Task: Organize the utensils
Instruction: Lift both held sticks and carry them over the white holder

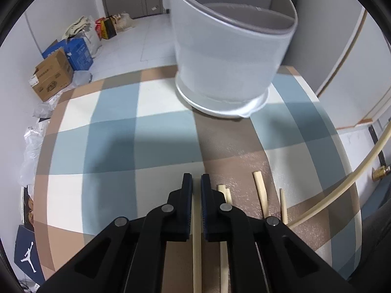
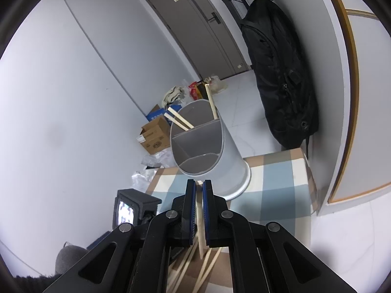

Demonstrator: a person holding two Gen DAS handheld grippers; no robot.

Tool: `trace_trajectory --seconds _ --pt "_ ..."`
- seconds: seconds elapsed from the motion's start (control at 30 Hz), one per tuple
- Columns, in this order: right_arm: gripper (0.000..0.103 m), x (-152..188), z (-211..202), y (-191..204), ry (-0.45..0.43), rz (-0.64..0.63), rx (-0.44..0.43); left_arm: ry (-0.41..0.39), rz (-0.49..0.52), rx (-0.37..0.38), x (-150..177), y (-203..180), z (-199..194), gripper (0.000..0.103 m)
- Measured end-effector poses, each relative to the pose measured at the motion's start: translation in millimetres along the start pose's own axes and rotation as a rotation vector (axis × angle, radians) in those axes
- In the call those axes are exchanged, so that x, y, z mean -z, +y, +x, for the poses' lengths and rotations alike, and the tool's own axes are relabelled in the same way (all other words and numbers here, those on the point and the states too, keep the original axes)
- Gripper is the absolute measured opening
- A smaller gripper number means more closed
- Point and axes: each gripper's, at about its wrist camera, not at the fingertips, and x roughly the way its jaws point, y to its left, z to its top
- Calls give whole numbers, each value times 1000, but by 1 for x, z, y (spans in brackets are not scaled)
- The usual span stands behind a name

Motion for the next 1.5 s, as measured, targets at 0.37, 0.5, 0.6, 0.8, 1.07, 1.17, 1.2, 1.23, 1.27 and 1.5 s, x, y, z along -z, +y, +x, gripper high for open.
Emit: trace_trajectory --seconds 0.37,0.5,0.6,0.8,1.07,1.17,1.2,1.23,1.27,1.5 --pt "5 4 2 8 -14 -41 28 -213 -121 114 -10 10 -51 3" --pt "5 5 1 16 -20 -65 25 -296 -174 180 -15 14 -71 3" --pt "5 6 1 24 -22 -91 23 -326 -194 208 -18 22 -78 3" --pt "5 2 0 36 -19 -118 18 -443 -277 306 -19 35 -96 3" --pt "5 -22 -16 45 -32 -137 13 -609 -302 292 -37 35 -129 3" --pt "5 -37 -25 50 -41 -147 12 -663 -301 285 -51 37 -144 3" --pt "5 -43 -27 52 -45 -152 11 -679 -296 284 -56 38 -150 3" --pt "5 -51 -31 54 -50 -157 10 -694 -290 283 -63 37 -155 3" --pt "5 -57 -34 55 -56 -162 9 -706 -284 283 -67 35 -159 3" --pt "5 -96 -42 68 -84 -212 19 -759 -188 247 -99 25 -184 3"
